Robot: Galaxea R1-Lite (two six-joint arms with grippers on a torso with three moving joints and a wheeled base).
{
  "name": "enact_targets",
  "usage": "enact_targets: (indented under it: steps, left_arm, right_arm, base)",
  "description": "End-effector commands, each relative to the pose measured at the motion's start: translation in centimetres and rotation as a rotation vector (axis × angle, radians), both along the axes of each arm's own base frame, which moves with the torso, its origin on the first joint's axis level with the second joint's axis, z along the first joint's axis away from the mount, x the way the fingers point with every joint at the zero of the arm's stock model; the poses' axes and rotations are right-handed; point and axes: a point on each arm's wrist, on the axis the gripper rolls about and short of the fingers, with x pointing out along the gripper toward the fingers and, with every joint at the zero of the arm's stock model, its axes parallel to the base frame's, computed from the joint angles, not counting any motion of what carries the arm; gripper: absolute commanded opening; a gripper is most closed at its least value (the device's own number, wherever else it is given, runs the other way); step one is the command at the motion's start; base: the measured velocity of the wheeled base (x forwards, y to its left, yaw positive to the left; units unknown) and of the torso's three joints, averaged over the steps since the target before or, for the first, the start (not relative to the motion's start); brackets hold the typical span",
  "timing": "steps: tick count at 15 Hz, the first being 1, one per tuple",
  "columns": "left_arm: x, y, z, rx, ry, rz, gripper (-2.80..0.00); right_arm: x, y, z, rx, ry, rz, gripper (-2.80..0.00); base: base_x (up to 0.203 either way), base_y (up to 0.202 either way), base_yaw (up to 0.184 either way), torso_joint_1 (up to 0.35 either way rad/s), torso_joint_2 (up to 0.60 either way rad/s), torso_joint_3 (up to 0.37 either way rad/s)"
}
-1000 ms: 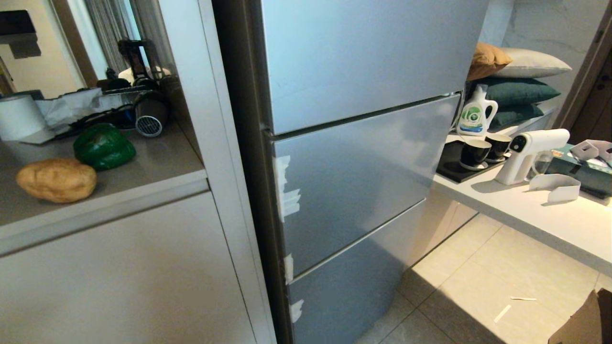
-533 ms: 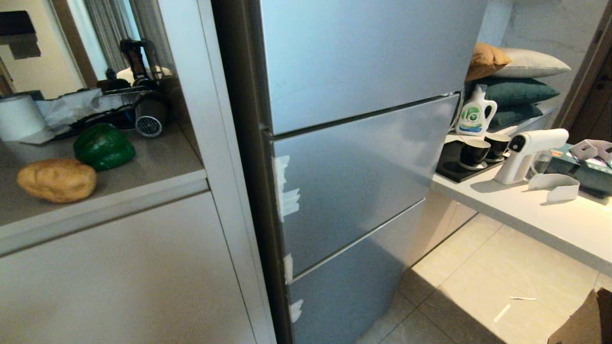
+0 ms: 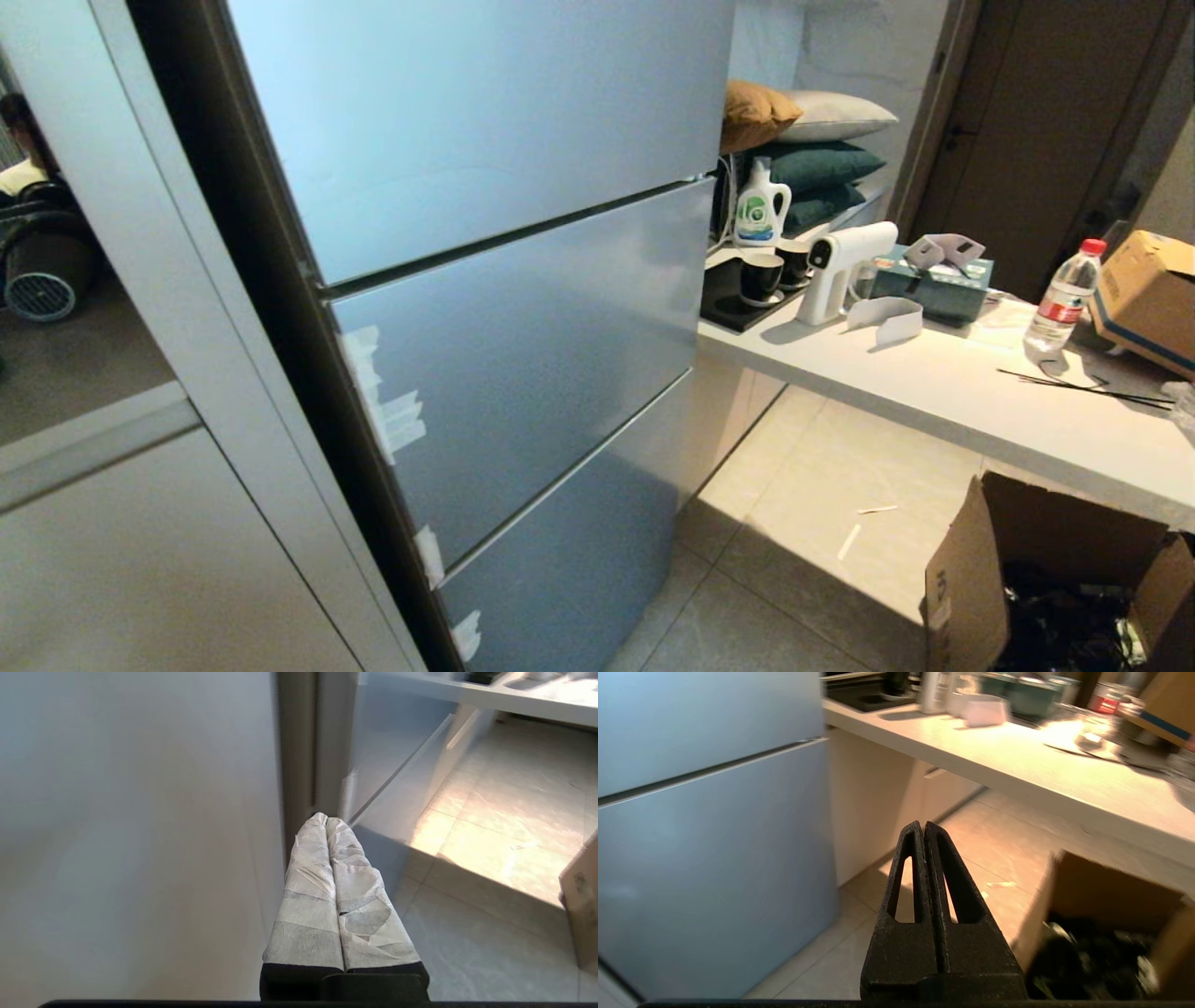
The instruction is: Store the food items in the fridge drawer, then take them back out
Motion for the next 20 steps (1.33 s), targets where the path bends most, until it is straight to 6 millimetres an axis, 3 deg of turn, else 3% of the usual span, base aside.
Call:
enact_targets:
  steps: [1, 3, 4, 6, 8, 10, 14, 18, 20]
  left_arm:
    - [0.0, -0.1, 0.1, 0.047, -0.004, -0.025, -2.8]
    - [0.1, -0.1, 0.6, 0.084, 0.012, -0.052, -2.8]
    - [0.0, -0.2, 2.0, 0.071, -0.004, -0.071, -2.8]
    - [0.6, -0.2, 7.1, 0.014, -0.019, -0.112, -2.8]
    - [2.8, -0.3, 11.3, -0.02, 0.033, -0.149, -2.8]
    - [5.7, -0.6, 13.4, -0.041, 0.115, -0.209, -2.8]
    - [11.3, -1.3, 14.4, -0.06, 0.238, -0.272, -2.8]
    - [13.9, -2.1, 14.1, 0.001, 0.28, -0.2, -2.8]
    - [15.3, -3.6, 13.6, 0.038, 0.297, -0.176, -2.8]
  right_arm:
    - [0.2, 0.0, -0.8, 0.003, 0.029, -0.001, -2.8]
    - [0.2, 0.0, -0.8, 0.007, 0.029, -0.001, -2.8]
    - [0.2, 0.0, -0.8, 0.017, 0.028, 0.0, -2.8]
    - [0.2, 0.0, -0.8, 0.024, 0.028, -0.001, -2.8]
    - [0.2, 0.0, -0.8, 0.027, 0.028, -0.002, -2.8]
    - [0.2, 0.0, -0.8, 0.037, 0.027, -0.002, -2.8]
    - [0.2, 0.0, -0.8, 0.046, 0.026, -0.002, -2.8]
    - [0.2, 0.0, -0.8, 0.045, 0.026, -0.001, -2.8]
    - [0.3, 0.0, -0.9, 0.046, 0.027, -0.002, -2.8]
  base:
    - [-0.002, 0.003, -0.055, 0.004, 0.0, 0.004]
    - [0.0, 0.0, 0.0, 0.0, 0.0, 0.0]
    - [0.0, 0.0, 0.0, 0.0, 0.0, 0.0]
    - [0.0, 0.0, 0.0, 0.0, 0.0, 0.0]
    - [0.0, 0.0, 0.0, 0.0, 0.0, 0.0]
    - [0.0, 0.0, 0.0, 0.0, 0.0, 0.0]
    - [0.0, 0.0, 0.0, 0.0, 0.0, 0.0]
    - [0.0, 0.0, 0.0, 0.0, 0.0, 0.0]
    - [0.0, 0.0, 0.0, 0.0, 0.0, 0.0]
